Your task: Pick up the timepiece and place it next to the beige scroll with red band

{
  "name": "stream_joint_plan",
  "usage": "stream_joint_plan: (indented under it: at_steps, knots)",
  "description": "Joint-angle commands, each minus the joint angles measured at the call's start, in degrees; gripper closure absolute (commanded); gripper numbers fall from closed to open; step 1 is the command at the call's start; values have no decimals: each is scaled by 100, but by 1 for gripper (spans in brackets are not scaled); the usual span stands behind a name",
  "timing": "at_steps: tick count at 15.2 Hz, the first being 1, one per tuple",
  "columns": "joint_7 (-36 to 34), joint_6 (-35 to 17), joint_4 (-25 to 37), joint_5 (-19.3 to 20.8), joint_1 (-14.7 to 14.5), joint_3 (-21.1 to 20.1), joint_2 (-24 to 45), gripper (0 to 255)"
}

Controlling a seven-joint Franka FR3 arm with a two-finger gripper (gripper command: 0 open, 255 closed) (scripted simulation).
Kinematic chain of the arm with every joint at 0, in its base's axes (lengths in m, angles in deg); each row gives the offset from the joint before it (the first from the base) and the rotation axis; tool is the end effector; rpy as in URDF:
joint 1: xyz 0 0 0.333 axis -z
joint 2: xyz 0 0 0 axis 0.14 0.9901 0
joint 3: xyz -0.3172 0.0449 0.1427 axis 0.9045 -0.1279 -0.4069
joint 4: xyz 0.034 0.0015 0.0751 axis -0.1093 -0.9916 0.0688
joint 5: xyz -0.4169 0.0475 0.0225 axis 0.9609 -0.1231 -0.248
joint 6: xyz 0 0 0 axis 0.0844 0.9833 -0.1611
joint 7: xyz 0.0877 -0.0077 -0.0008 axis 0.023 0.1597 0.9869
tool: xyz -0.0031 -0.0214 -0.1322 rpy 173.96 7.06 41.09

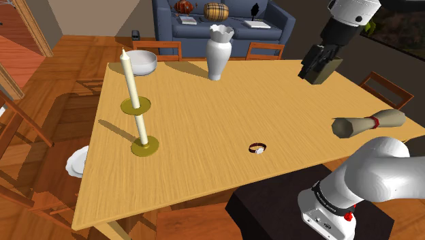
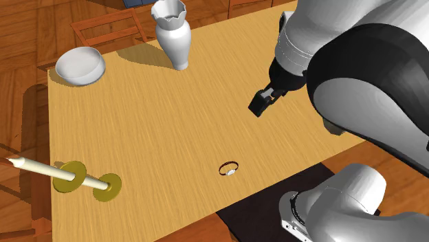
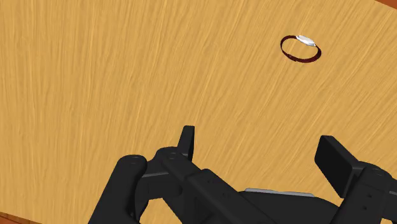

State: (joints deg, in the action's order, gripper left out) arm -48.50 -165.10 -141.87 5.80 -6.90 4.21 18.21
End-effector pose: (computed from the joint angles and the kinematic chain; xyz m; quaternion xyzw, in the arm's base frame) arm 0.2964 -0.0058 0.6256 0.9988 -0.0277 0.0411 0.0029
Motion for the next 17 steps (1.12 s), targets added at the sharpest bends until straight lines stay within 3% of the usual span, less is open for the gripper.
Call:
stream_joint_plan:
  at_steps: [1, 17]
  knots:
    - [0, 0, 0, 0, 0, 0, 0, 0]
    - [2273, -2754, -2586, -155, -1765, -420, 21, 0]
